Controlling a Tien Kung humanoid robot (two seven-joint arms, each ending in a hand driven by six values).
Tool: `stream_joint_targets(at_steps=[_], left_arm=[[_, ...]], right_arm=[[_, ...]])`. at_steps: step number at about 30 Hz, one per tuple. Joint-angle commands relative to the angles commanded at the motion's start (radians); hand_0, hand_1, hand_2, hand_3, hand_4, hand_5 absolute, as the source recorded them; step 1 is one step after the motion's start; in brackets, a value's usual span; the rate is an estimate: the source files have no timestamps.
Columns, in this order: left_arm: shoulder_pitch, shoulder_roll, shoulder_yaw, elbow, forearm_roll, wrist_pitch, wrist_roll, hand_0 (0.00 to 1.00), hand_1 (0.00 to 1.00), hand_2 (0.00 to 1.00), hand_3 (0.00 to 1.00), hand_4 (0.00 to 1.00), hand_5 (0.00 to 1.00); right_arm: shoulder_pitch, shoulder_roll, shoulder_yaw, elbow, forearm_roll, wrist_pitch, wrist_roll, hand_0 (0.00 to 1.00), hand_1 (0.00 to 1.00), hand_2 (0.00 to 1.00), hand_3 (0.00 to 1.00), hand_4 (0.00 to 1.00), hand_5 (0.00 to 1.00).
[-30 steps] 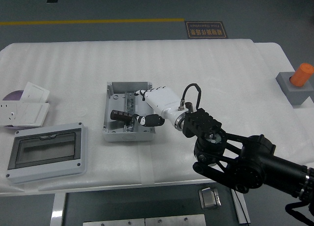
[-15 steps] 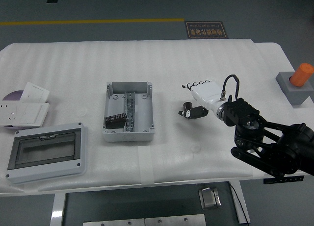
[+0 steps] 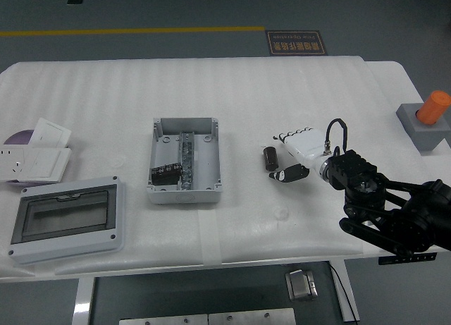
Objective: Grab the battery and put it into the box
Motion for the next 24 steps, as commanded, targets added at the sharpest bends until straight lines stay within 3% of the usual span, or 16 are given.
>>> stream_joint_targets(at_steps=[2, 3, 7, 8, 24], left_arm=[[-0.001, 0.000, 0.000, -0.001, 0.001, 0.000, 0.000, 0.629, 0.659, 0.520, 0.576, 0.587, 0.348], [-0.001, 0.000, -0.001, -0.001, 0.002, 0.000, 0.000, 0.629, 0.659, 0.521, 0.578, 0.586, 0.347], [-0.001, 0.000, -0.002, -0.001, 0.004, 0.000, 0.000, 0.629, 0.659, 0.521, 0.578, 0.586, 0.347], [-0.001, 0.000, -0.002, -0.002, 0.004, 0.000, 0.001, 0.629, 0.659, 0.522, 0.578, 0.584, 0.348], [-0.007, 0.000, -0.015, -0.007, 0.019, 0.001, 0.001, 0.628, 0.659, 0.523, 0.579, 0.586, 0.354]], right_arm=[[0.003, 0.005, -0.005, -0.009, 0.002, -0.005, 0.003, 0.814, 0.807, 0.803, 0.904, 0.852, 0.674], [0.004, 0.006, -0.007, -0.014, 0.003, -0.008, 0.004, 0.777, 0.753, 0.737, 0.818, 0.658, 0.505], [0.006, 0.008, -0.020, -0.032, 0.009, -0.014, 0.010, 0.777, 0.753, 0.737, 0.818, 0.658, 0.505], [0.006, 0.008, -0.024, -0.036, 0.012, -0.016, 0.012, 0.742, 0.718, 0.679, 0.753, 0.558, 0.443], [0.007, 0.021, -0.019, -0.035, 0.025, -0.035, 0.025, 0.711, 0.680, 0.630, 0.720, 0.489, 0.407]])
